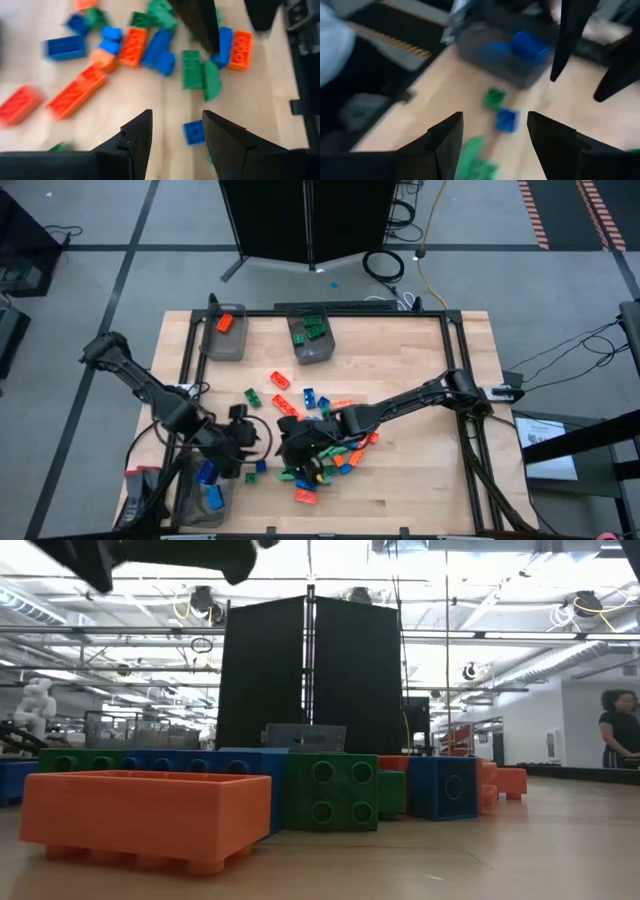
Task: Sort blocks
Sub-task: Adjust the game pieces on the table
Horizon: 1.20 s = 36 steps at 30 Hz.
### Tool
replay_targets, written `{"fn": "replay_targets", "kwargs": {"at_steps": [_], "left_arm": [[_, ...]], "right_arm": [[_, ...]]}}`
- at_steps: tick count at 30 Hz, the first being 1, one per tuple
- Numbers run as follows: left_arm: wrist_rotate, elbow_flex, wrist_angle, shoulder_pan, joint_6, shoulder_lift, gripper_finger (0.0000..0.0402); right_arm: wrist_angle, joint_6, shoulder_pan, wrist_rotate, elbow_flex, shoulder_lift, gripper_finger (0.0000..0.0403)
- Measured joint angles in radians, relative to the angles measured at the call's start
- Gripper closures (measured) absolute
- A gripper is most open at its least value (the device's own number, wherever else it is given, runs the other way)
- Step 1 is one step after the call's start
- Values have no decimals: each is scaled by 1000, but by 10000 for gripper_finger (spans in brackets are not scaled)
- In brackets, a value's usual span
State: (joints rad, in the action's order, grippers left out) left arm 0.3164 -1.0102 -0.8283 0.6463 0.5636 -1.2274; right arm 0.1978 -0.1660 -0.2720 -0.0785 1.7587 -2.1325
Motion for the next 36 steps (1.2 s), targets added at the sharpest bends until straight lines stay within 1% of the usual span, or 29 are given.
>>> {"fn": "replay_targets", "kwargs": {"at_steps": [2, 6, 10, 12, 15, 18, 23, 26, 34, 36], "left_arm": [[20, -71, -117, 12, 38, 0, 229], [31, -157, -278, 50, 101, 14, 229], [39, -186, -316, 82, 112, 44, 229], [52, -186, -315, 96, 113, 61, 229], [79, -187, -315, 105, 112, 80, 229], [85, -187, -316, 109, 112, 89, 229], [86, -187, -323, 110, 112, 90, 229], [107, -187, -331, 110, 112, 90, 229], [132, -186, -336, 110, 112, 90, 229], [133, -186, -336, 110, 112, 90, 229]], "right_arm": [[-45, -25, 1, 48, 0, -34, 186], [-234, -31, 17, 41, -1, -130, 186], [-386, 16, 45, -62, -1, -192, 186], [-422, 52, 62, -86, -1, -214, 186], [-441, 80, 76, -86, -1, -238, 186], [-464, 111, 77, -82, -1, -260, 186], [-475, 162, 58, -85, -1, -306, 186], [-481, 194, 49, -85, -1, -320, 186], [-450, 210, 42, -76, -1, -323, 186], [-414, 215, 43, -35, -1, -323, 188]]}}
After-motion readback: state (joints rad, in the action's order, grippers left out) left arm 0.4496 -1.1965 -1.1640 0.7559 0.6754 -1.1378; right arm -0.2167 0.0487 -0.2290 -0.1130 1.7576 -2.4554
